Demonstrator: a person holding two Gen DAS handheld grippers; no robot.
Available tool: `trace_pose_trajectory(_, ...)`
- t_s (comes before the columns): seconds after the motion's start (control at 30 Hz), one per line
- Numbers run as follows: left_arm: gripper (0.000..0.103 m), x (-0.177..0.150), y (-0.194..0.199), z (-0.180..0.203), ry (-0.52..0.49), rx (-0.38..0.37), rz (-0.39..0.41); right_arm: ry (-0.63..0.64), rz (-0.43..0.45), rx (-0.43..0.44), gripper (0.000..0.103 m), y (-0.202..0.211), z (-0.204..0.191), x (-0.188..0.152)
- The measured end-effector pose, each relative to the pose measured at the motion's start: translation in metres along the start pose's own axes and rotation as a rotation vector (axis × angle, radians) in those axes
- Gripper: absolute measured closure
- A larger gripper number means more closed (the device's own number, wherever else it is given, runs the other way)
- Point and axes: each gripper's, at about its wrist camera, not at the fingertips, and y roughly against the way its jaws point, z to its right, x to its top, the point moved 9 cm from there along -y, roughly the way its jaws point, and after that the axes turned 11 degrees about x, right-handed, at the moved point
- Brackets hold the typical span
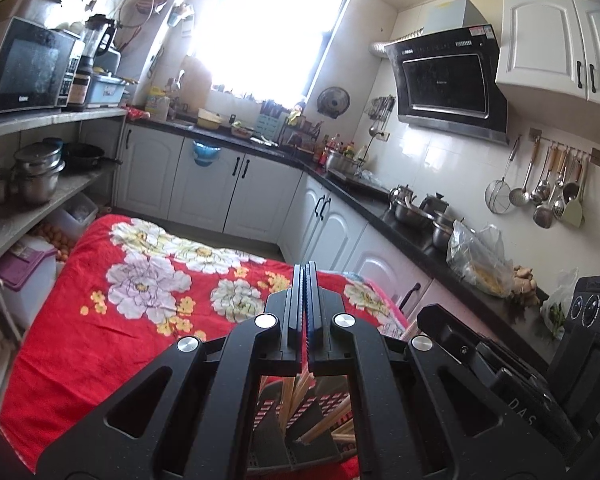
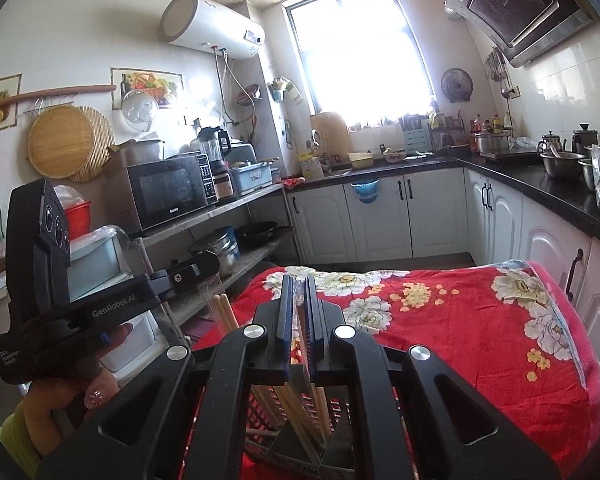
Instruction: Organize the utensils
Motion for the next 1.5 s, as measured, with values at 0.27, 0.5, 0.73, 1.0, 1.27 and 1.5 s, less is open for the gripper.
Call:
trace_pose_trajectory(0.27, 0.103, -0.023, -0.007, -0.003, -0.019, 0.003, -0.032, -0.034, -0.032, -0.003, 0.097, 0.003, 0.008, -0.023)
trace_pose_trajectory(0.5, 0.103, -0.035, -0.005, -0.003, -0.026, 0.006, -0.048, -0.057, -0.038, -0.002, 0.097, 0.014, 0.008, -0.034)
trace_pose_trajectory(0.73, 0.103, -0.045, 0.003, -0.003, -0.026, 0.002, -0.07, -0.096, -0.041, -0.001, 0.09, 0.028, 0.011, -0.043)
trace_pose_trajectory(1.0, 0.095, -0.052, 0.016, -0.002, -0.011, -0.014, -0.089, -0.128, -0.051, -0.011, 0.082, 0.042, 0.014, -0.054)
trace_pose_trajectory(1.27, 0.086, -0.061, 0.03, -0.001, -0.005, -0.028, -0.112, -0.142, -0.064, -0.029, 0.073, 0.056, 0.016, -0.063)
trace_pose_trajectory(1.5, 0.077, -0.071, 0.044, 0.003, -0.019, -0.042, -0.124, -0.145, -0.077, -0.043, 0.069, 0.068, 0.017, -0.071)
